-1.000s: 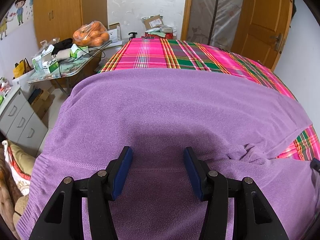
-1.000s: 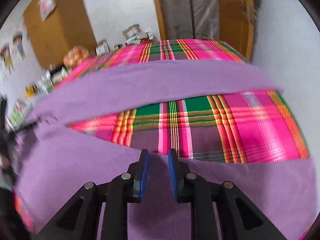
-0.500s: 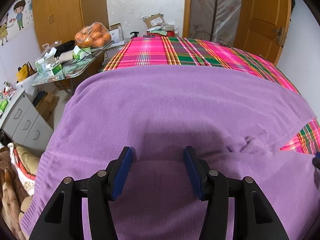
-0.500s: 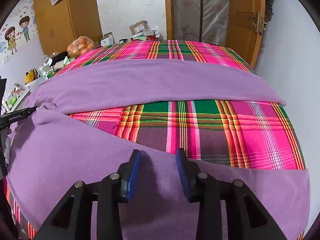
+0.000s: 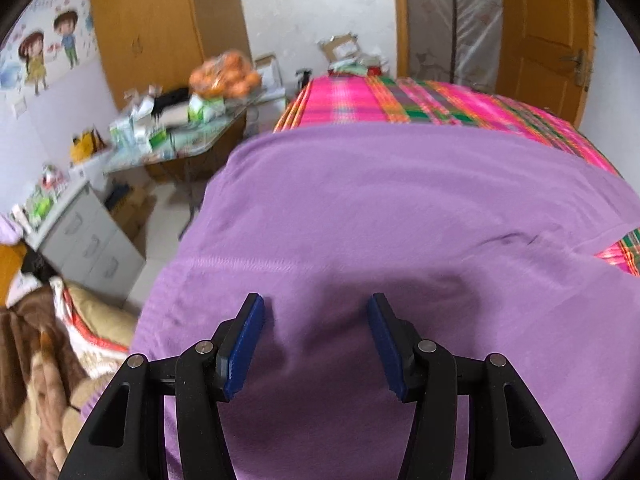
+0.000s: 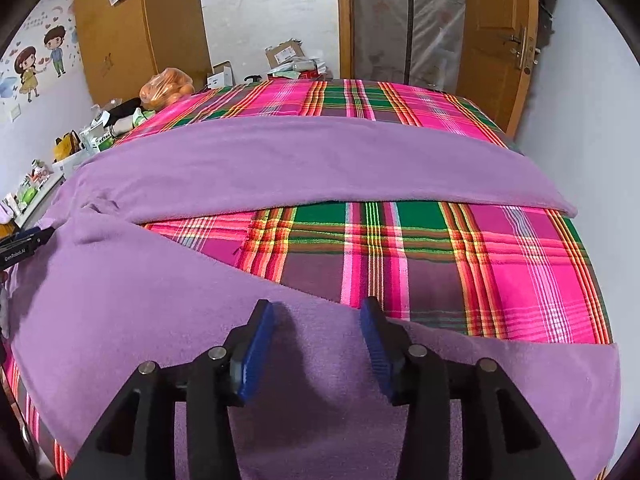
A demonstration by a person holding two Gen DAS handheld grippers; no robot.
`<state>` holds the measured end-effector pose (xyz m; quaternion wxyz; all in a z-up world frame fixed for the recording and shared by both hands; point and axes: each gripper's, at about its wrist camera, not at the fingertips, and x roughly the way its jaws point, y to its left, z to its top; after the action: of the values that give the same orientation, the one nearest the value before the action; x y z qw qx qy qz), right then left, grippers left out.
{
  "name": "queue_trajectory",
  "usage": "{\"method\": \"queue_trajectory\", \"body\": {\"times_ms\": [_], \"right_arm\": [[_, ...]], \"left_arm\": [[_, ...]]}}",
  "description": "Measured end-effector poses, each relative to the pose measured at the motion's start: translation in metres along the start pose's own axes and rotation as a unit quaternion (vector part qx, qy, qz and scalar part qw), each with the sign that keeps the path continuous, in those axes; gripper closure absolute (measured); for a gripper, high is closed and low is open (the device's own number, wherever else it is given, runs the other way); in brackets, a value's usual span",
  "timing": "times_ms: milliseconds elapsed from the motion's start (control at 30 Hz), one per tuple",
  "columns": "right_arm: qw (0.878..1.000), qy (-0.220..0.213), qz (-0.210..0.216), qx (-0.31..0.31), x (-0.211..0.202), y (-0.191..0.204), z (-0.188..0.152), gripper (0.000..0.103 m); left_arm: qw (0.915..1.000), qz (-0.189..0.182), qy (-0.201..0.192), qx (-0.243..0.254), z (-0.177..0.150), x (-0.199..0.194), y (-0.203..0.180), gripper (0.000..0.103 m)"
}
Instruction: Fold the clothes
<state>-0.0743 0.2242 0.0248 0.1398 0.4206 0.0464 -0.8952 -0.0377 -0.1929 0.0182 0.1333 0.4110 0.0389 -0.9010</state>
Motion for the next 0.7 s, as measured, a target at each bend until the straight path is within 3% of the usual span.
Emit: {"method": "queue_trajectory", "body": {"times_ms": [233,700], "right_arm": [[1.0,0.0,0.002,-0.001,0.0,-0.001,0.001,0.055],[1.0,0.0,0.001,-0.009,0.002,0.003,0.002,0.051]], "left_arm": [[0.9997,-0.002,-0.002,-0.025,-0.005,-0.006,0.028,0.047],[0.9988,0.018,0.005,-0.044,-0.012,-0.003,0.043,0.044]]}}
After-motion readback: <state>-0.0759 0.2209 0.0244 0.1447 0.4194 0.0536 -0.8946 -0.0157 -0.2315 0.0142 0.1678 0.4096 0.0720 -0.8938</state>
